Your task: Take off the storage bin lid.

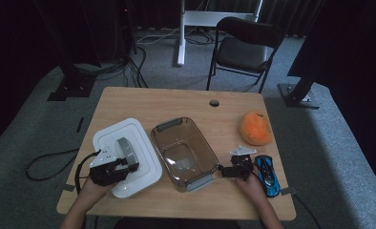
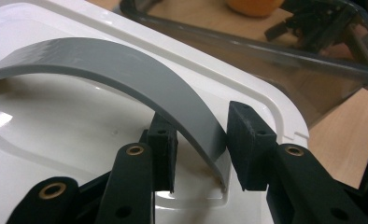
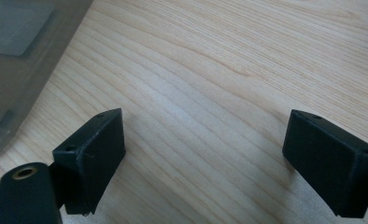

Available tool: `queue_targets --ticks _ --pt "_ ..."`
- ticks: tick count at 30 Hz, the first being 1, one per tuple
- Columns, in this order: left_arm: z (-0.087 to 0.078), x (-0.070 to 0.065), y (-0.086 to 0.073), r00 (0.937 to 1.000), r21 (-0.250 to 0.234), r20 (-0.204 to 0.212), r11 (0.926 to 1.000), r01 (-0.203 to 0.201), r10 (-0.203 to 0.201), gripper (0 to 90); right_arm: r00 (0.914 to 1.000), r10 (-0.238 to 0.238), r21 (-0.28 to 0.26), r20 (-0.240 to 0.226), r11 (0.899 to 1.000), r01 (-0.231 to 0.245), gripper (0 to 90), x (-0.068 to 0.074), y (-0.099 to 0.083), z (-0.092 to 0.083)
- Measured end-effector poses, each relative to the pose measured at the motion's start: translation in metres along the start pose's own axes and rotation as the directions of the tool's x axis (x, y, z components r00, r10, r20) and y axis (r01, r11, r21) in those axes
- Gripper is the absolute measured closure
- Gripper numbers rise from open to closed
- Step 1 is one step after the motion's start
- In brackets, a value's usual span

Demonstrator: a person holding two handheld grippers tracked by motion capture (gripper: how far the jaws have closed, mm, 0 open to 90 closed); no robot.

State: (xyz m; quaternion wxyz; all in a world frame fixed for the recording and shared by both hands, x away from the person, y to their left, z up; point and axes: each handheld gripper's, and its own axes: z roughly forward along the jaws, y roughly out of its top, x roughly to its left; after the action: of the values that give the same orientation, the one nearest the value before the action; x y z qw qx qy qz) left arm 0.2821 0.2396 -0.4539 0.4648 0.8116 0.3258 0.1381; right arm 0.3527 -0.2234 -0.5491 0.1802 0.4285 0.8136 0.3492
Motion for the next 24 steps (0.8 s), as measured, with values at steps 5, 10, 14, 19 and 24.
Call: queue_targets --ticks 5,10,14,19,24 --pt "0.010 0.003 -0.006 0.9999 0.019 0.016 0.9998 0.005 -0.006 64.4 1.0000 0.000 0.000 0.000 1.000 0.000 12.0 0.000 0.000 0.000" --pt "0.022 0.007 -0.016 0.9993 0.038 0.033 0.9991 0.017 -0.018 64.3 1.0000 0.000 0.000 0.000 1.000 0.000 12.0 0.000 0.000 0.000" --pt "0.028 0.010 -0.022 0.9987 0.053 0.046 0.9984 0.021 -0.023 64.1 1.0000 0.000 0.000 0.000 1.000 0.000 12.0 0.000 0.000 0.000" --pt "0.038 0.015 -0.030 0.9966 0.069 0.069 0.9968 0.040 -0.045 63.7 1.0000 0.000 0.000 0.000 1.000 0.000 12.0 0.000 0.000 0.000" --pt "0.048 0.018 -0.035 0.9956 0.088 0.083 0.9955 0.036 -0.043 63.6 1.0000 -0.001 0.000 0.000 1.000 0.001 12.0 0.000 0.000 0.000"
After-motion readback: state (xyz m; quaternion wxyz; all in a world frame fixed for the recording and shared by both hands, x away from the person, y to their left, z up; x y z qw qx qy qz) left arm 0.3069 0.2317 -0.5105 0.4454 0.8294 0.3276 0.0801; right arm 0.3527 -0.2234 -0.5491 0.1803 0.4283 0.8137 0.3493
